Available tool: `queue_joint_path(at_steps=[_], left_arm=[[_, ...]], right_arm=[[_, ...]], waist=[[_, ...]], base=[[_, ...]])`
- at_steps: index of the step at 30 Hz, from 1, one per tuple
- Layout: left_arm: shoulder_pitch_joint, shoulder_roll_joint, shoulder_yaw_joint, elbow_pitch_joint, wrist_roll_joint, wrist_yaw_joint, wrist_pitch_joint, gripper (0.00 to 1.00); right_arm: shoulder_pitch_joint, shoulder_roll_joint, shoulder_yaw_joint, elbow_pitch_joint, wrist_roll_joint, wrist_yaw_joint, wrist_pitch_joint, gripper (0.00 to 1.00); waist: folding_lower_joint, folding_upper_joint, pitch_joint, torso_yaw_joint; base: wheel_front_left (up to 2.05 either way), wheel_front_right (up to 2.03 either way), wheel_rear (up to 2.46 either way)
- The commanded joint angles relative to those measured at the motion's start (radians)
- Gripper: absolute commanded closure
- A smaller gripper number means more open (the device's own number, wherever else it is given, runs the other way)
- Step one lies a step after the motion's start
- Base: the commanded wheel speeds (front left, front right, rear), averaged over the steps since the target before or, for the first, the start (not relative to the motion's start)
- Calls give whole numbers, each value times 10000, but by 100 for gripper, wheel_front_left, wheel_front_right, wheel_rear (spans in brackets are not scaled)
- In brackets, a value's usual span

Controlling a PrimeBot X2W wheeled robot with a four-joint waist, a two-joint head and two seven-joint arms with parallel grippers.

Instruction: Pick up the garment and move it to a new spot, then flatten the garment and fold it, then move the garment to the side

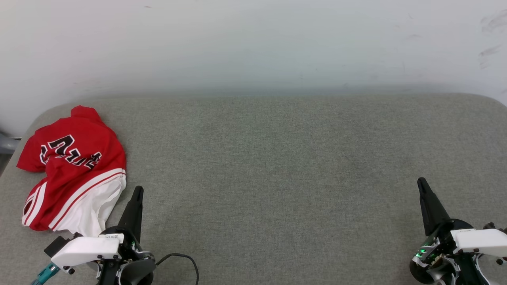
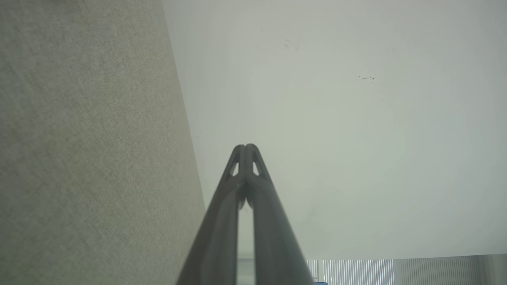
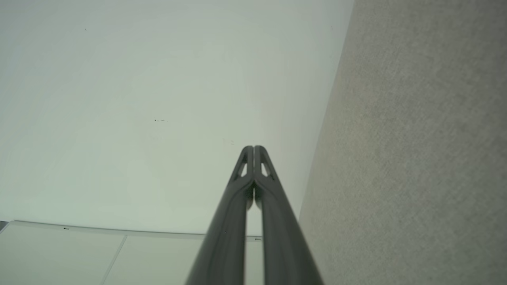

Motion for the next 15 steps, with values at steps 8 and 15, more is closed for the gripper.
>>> queue_joint_path(at_steps=[8, 15], left_arm=[[-59, -9, 24, -10, 0, -21, 19, 100], [-59, -10, 26, -10, 0, -21, 19, 100]], right_arm=[[-116, 34, 7, 4, 33, -3, 8, 100], [-115, 34, 8, 4, 33, -3, 8, 100]], waist=[[0, 0, 0, 0], [0, 0, 0, 0]], base=[[0, 0, 0], [0, 0, 0]])
